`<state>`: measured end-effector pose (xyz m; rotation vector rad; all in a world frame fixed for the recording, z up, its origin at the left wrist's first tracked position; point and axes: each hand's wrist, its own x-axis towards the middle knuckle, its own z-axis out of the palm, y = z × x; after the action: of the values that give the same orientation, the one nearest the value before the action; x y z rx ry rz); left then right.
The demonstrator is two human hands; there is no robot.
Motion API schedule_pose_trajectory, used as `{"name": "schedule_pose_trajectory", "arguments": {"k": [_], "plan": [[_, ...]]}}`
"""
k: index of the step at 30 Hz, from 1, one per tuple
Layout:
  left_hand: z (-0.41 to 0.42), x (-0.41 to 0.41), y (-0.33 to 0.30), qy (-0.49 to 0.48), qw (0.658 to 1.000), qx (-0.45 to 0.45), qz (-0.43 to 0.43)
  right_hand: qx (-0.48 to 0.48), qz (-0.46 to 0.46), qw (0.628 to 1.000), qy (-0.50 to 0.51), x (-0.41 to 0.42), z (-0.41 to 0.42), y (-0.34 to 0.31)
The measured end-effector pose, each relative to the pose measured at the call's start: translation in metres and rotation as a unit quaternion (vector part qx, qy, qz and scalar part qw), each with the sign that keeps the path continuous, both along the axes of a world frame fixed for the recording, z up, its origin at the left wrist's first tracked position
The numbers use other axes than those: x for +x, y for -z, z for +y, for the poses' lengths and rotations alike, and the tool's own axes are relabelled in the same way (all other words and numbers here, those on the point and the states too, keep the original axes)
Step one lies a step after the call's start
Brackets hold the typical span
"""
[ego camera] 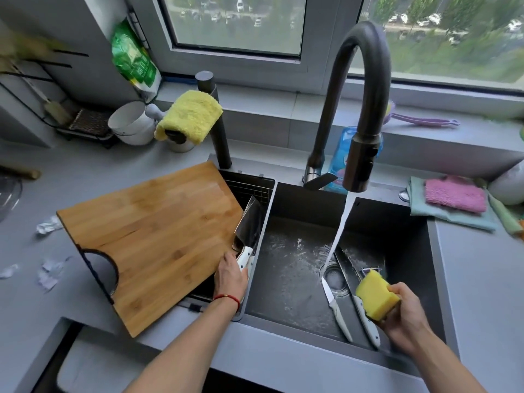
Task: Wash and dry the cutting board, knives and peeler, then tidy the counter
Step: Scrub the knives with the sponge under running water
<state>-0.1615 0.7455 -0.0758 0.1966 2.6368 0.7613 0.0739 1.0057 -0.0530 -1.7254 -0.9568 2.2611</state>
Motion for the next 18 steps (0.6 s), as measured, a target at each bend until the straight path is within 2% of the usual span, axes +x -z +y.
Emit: {"name": "schedule_pose_trajectory", "arguments": {"k": [3, 6, 9, 11, 12, 14, 16, 18], "plan": [[0.0, -0.004, -0.003, -0.027, 0.997, -0.058, -0.043, -0.007, 0.002, 1.0, -0.003, -0.002, -0.001, -0.001], [0.0, -0.001, -0.016, -0.048, 0.997, -0.064, -0.024, -0.003, -0.004, 1.0, -0.017, -0.005, 0.002, -0.004], [0.003, 0.017, -0.034, -0.031, 0.991, 0.006, 0.128, 0.009, -0.023, 1.0, -0.019, -0.006, 0.007, -0.002], [0.021, 0.04, -0.041, 0.047, 0.976, 0.055, 0.203, 0.017, -0.044, 0.999, -0.025, -0.007, 0.012, 0.001], [0.036, 0.054, -0.038, 0.085, 0.976, 0.072, 0.189, 0.025, -0.057, 0.997, -0.034, -0.006, 0.016, 0.004], [0.066, 0.075, -0.026, 0.15, 0.984, 0.064, 0.071, 0.043, -0.072, 0.995, -0.057, -0.011, 0.018, 0.009], [0.104, 0.1, 0.003, 0.184, 0.981, -0.001, -0.062, 0.067, -0.083, 0.99, -0.092, -0.009, 0.028, 0.015], [0.138, 0.125, 0.031, 0.204, 0.965, -0.063, -0.154, 0.096, -0.099, 0.981, -0.139, -0.003, 0.042, 0.026]]}}
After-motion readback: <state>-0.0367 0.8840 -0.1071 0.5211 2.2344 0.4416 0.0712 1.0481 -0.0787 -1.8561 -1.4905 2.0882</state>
